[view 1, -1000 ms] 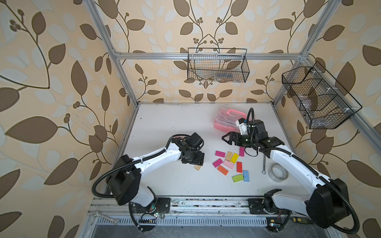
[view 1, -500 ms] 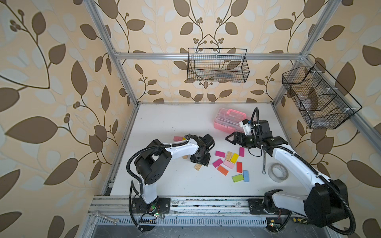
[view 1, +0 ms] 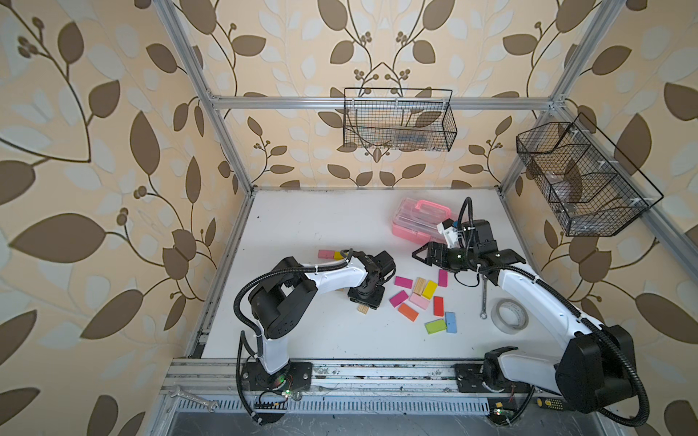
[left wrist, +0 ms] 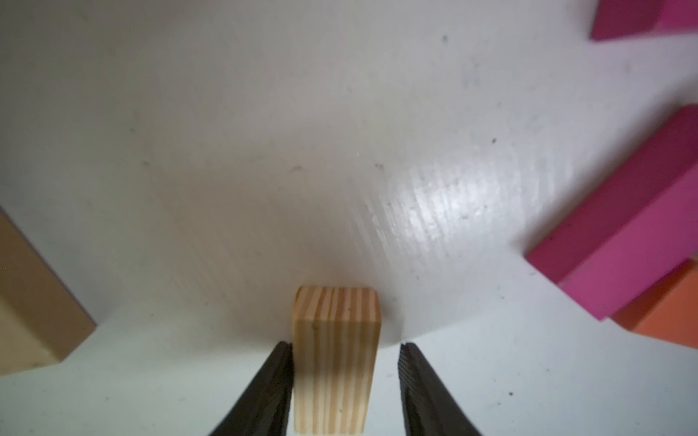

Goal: Assemble the number 7 with building blocks
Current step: Assemble the building block at the center of the board.

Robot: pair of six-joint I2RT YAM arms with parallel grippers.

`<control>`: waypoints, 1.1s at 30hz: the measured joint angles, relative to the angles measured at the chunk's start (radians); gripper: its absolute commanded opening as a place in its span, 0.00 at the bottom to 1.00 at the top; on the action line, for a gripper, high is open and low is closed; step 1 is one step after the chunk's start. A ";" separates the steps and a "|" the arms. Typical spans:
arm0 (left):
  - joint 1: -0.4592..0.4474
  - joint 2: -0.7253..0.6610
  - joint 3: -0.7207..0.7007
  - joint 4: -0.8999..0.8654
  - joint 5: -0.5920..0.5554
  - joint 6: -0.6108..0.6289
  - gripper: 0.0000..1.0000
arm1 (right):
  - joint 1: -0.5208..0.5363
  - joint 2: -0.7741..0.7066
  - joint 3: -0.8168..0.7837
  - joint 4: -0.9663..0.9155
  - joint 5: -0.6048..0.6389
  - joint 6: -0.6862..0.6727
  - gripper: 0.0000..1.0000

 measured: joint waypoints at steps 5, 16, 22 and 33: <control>-0.011 0.003 -0.011 -0.013 -0.032 -0.008 0.31 | 0.000 0.003 0.000 0.001 -0.002 0.000 0.99; -0.012 -0.147 -0.158 -0.003 -0.045 -0.110 0.22 | 0.006 -0.003 -0.012 0.005 -0.002 0.000 0.99; -0.008 -0.303 -0.206 -0.016 -0.059 -0.174 0.22 | 0.015 -0.003 -0.012 0.005 -0.002 0.000 0.99; 0.125 -0.346 -0.293 -0.051 -0.070 -0.185 0.21 | 0.016 -0.004 -0.012 0.005 -0.001 -0.004 0.99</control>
